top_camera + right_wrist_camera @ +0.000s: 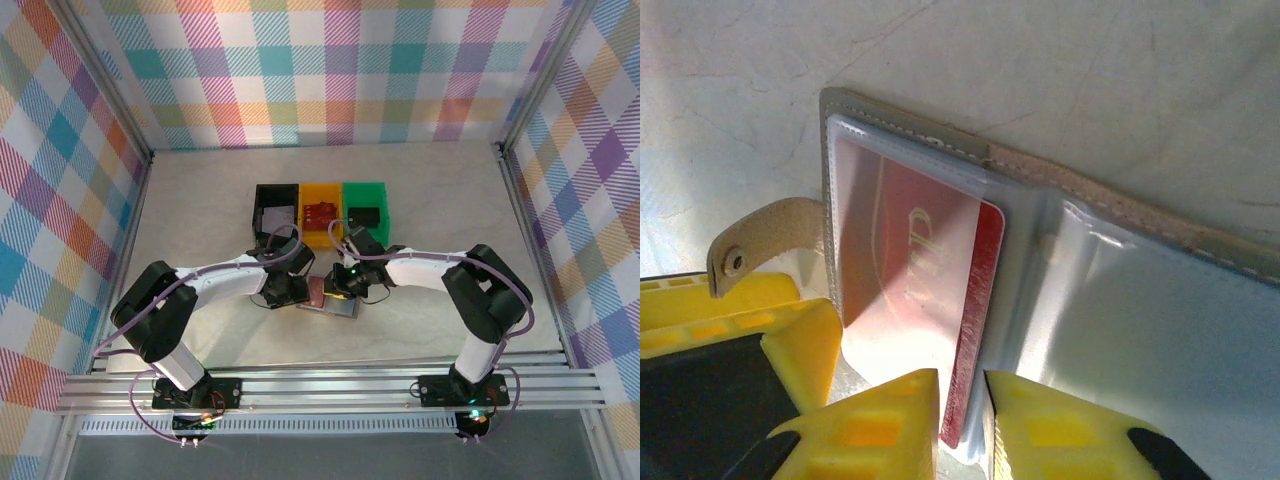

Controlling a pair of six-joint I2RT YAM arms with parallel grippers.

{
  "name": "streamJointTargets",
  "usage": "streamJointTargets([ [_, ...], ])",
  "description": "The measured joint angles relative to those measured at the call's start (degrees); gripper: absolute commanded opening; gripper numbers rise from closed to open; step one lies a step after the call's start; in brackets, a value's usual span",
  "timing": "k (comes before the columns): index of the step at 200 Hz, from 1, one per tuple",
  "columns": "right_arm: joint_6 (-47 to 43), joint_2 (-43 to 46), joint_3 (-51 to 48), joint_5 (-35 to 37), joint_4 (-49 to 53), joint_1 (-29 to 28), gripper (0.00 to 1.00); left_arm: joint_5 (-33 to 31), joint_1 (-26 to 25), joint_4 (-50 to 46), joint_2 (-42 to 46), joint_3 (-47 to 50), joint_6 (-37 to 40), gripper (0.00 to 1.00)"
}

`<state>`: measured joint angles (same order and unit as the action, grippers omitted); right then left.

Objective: Take the credit cards out of the card holder

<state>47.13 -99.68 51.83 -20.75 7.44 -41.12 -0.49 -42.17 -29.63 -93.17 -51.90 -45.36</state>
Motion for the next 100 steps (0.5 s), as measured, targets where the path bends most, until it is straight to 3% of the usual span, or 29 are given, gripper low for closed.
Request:
streamJointTargets([
  [100,0.7,-1.0,0.0,1.2,-1.9,0.0,0.18,0.6,0.3,5.0,2.3,4.3,-0.9,0.5],
])
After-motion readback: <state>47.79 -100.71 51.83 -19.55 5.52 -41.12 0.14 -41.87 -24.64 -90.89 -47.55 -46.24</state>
